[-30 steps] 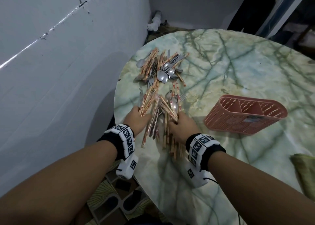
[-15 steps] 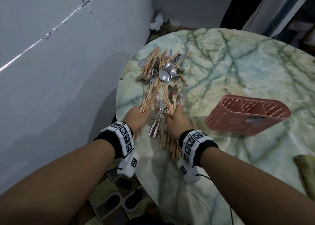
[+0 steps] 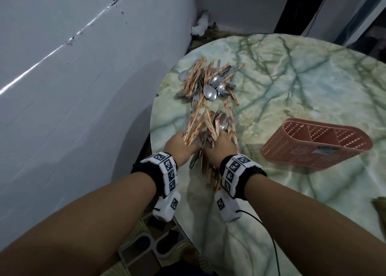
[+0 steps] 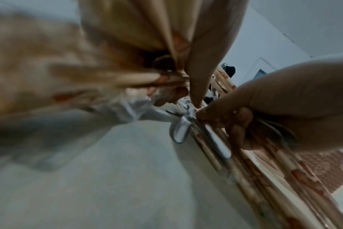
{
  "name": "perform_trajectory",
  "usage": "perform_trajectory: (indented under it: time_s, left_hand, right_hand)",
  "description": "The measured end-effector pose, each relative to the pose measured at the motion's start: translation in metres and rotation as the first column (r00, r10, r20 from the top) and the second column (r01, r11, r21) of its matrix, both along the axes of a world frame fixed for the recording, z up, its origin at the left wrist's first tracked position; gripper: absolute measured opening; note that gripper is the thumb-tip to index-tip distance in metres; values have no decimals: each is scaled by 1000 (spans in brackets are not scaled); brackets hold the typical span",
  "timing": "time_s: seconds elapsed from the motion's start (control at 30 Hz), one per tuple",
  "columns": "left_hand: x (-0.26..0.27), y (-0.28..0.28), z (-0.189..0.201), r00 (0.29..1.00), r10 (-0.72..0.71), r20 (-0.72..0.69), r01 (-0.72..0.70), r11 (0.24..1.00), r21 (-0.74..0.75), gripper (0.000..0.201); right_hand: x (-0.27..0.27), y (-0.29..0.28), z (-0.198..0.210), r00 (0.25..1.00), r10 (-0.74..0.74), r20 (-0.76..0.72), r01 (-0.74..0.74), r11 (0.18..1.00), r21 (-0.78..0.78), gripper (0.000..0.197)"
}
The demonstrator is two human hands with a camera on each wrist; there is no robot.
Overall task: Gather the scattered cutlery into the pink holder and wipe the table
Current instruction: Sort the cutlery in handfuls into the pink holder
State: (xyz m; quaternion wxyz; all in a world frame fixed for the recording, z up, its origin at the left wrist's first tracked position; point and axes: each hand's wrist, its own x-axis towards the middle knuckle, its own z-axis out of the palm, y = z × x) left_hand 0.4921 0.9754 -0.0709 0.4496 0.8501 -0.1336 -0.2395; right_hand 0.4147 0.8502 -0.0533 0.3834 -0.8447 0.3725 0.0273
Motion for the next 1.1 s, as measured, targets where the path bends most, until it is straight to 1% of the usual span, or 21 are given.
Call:
perform_trajectory:
  time_s: [0.1, 0.17, 0.2, 0.23, 0.33, 0.4, 0.43, 0.57, 0.7, 0.73, 0.8, 0.83, 0.9, 0.97, 1.03, 1.1]
  left_hand:
    - [-1, -10, -1, 999, -53, -14, 53, 997, 48, 32]
    - [-1, -14, -2, 997, -51, -51, 54, 998, 41, 33]
    - [0, -15, -2, 997, -46, -65, 49, 998, 41, 30]
    - [0, -15, -2, 996, -43, -73, 46, 998, 45, 27]
    - [2, -16, 0, 994, -63, -88, 66, 997, 36, 24]
    - [1, -16, 3, 994, -88, -59, 91, 995, 44, 12]
    - [0, -16, 4, 995, -96, -42, 98, 994, 47, 7]
    - [0, -9, 11, 996, -81, -25, 80, 996, -25, 13]
    - [5, 3, 17, 992, -113, 53, 114, 993, -36, 5]
    - [6, 6, 17, 994, -97, 51, 99, 994, -43, 7]
    - [6, 7, 15, 999, -42, 14, 43, 997, -67, 17]
    - [5, 5, 14, 1000, -18, 16, 19, 998, -60, 18]
    - [4, -1, 12, 997, 19, 76, -18, 1000, -12, 16]
    - [3, -9, 6, 993, 37, 110, -41, 999, 35, 22]
    - [0, -19, 1, 995, -6, 104, -4, 996, 87, 32]
    - [-2, -27, -3, 994, -62, 95, 45, 984, 175, 32]
  right_hand:
    - [-8, -5, 0, 999, -42, 26, 40, 997, 66, 58]
    - [-13, -7, -1, 992, -97, 82, 87, 989, 123, 66]
    - [-15, -8, -1, 988, -116, 101, 101, 985, 143, 68]
    - [-16, -10, 0, 987, -122, 107, 104, 982, 157, 65]
    - [-18, -14, 4, 991, -116, 61, 105, 981, 163, 35]
    - [-20, -15, 6, 995, -100, 30, 94, 982, 161, 26]
    - [-21, -15, 8, 996, -89, 24, 84, 983, 165, 25]
    - [-21, -14, 11, 992, -108, 63, 97, 983, 157, 22]
    - [-20, -12, 16, 990, -96, 104, 84, 990, 115, 24]
    - [-19, -11, 15, 989, -96, 113, 84, 991, 106, 26]
    - [-18, -8, 14, 985, -106, 138, 93, 991, 100, 24]
    - [-18, -7, 13, 980, -121, 156, 103, 987, 120, 21]
    - [-20, -7, 11, 966, -176, 189, 141, 972, 187, 18]
    - [-24, -10, 10, 961, -204, 187, 162, 963, 216, 15]
    - [-31, -14, 11, 963, -201, 178, 167, 968, 189, 12]
    - [-36, -18, 11, 961, -207, 182, 175, 969, 177, 15]
